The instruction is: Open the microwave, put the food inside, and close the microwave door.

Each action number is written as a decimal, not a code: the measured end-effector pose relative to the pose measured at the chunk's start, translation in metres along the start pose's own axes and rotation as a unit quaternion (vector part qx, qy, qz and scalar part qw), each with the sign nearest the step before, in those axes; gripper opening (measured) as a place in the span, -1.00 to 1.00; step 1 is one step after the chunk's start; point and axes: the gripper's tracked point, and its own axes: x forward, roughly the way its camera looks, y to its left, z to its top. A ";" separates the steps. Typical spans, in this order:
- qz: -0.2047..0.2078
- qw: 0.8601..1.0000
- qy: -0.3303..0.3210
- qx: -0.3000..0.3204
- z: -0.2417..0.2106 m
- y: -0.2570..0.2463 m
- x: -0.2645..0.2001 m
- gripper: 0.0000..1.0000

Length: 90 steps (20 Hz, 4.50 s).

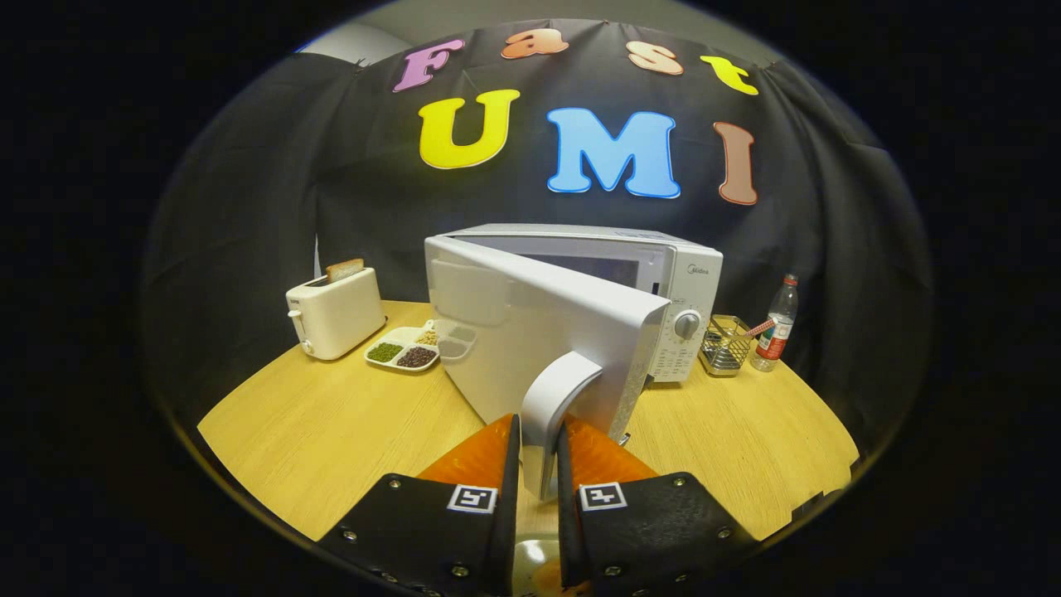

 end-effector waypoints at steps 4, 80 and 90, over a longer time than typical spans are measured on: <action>0.007 1.000 0.000 -0.013 -0.004 0.027 -0.010 -0.56; 0.060 0.978 0.197 0.044 -0.131 -0.052 -0.053 0.99; 0.063 0.963 0.260 0.028 -0.169 -0.046 -0.046 1.00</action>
